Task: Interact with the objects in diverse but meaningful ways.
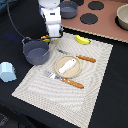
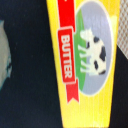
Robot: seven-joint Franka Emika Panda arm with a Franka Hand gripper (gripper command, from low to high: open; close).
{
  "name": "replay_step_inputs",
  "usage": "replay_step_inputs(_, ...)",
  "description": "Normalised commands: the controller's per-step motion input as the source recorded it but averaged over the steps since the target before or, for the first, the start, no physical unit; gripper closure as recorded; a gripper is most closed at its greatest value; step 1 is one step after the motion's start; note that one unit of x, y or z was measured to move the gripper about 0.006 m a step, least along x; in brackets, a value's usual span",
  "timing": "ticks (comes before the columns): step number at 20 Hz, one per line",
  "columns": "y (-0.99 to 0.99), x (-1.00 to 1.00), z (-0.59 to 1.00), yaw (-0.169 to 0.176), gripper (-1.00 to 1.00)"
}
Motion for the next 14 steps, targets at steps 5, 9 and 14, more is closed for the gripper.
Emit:
replay_step_inputs(5, -0.01, -0.08, -0.08, 0.08, 1.0)
replay_step_inputs(9, 0.0, 0.0, 0.01, 0.067, 1.0)
replay_step_inputs(14, 0.0, -0.01, 0.08, 0.065, 1.0)
